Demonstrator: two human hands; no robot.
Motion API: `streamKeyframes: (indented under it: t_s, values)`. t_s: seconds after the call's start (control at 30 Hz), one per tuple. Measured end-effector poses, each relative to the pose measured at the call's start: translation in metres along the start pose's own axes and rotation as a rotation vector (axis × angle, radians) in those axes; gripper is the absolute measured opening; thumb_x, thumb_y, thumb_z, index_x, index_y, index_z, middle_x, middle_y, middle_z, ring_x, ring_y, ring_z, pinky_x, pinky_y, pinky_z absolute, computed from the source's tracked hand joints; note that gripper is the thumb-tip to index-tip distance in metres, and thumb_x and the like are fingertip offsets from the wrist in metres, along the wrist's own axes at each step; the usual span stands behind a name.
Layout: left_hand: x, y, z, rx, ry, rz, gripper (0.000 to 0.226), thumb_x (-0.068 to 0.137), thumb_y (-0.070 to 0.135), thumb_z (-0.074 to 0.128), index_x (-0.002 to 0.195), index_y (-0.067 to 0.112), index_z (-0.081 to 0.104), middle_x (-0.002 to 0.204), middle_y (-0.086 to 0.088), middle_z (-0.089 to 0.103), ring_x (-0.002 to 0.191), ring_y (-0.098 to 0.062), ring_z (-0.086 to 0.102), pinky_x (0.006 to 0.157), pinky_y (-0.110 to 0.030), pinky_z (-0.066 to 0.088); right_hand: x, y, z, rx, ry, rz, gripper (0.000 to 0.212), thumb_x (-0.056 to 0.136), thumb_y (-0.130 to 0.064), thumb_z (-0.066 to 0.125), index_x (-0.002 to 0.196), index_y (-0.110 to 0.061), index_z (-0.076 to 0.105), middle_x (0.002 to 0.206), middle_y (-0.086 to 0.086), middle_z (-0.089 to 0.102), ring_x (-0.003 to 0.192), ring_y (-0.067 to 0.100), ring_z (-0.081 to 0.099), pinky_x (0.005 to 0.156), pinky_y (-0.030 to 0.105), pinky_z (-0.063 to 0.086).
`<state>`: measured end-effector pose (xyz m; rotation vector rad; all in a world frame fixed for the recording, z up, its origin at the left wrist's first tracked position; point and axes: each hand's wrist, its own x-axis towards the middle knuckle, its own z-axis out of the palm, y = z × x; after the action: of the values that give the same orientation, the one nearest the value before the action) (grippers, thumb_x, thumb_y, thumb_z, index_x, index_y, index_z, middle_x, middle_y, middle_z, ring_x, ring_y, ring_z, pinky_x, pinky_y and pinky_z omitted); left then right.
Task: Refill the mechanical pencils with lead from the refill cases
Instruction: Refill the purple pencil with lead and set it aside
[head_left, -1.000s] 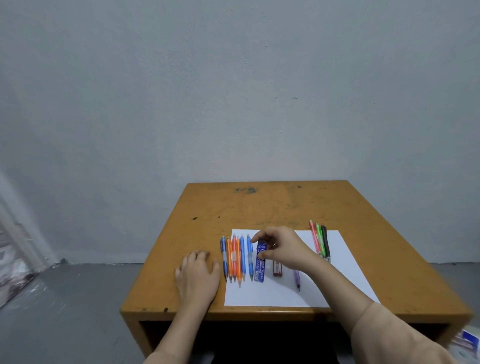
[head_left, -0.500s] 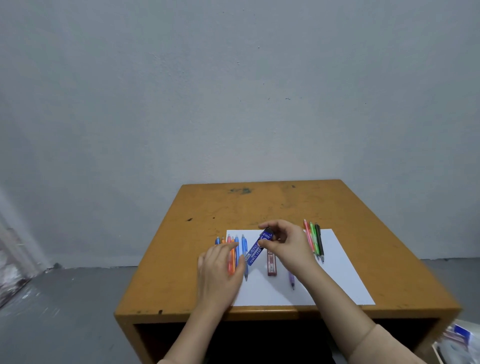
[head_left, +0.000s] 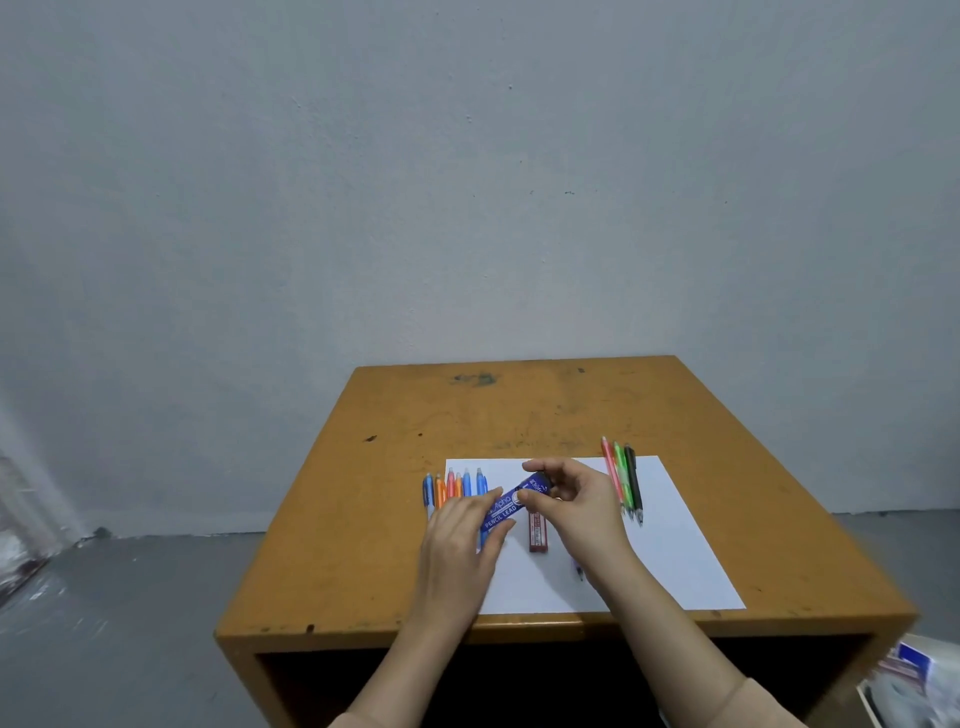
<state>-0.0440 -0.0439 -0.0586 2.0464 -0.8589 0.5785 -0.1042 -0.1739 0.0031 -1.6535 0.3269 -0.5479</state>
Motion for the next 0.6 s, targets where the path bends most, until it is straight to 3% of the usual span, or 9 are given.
streamKeyframes:
  t_s: [0.33,0.6]
  values:
    - [0.000,0.002,-0.005,-0.092,-0.004,-0.029,0.043,0.091,0.044,0.053,0.116,0.010,0.065,0.100,0.003,0.067,0.095,-0.001,0.053,0.083,-0.001,0.036,-0.004,-0.001,-0.008,0.186,-0.048,0.005,0.030,0.078,0.004,0.070,0.098,-0.019,0.070,0.087,-0.004,0.073,0.076,0.006,0.068,0.070,0.020,0.056]
    - [0.002,0.003,-0.007,-0.241,-0.065,-0.054,0.038,0.086,0.029,0.061,0.121,0.014,0.063,0.102,0.025,0.056,0.101,0.002,0.055,0.080,-0.003,0.042,0.000,-0.004,-0.021,0.074,-0.109,0.000,0.030,0.086,0.003,0.061,0.099,-0.023,0.068,0.084,-0.011,0.073,0.080,0.009,0.071,0.067,0.016,0.054]
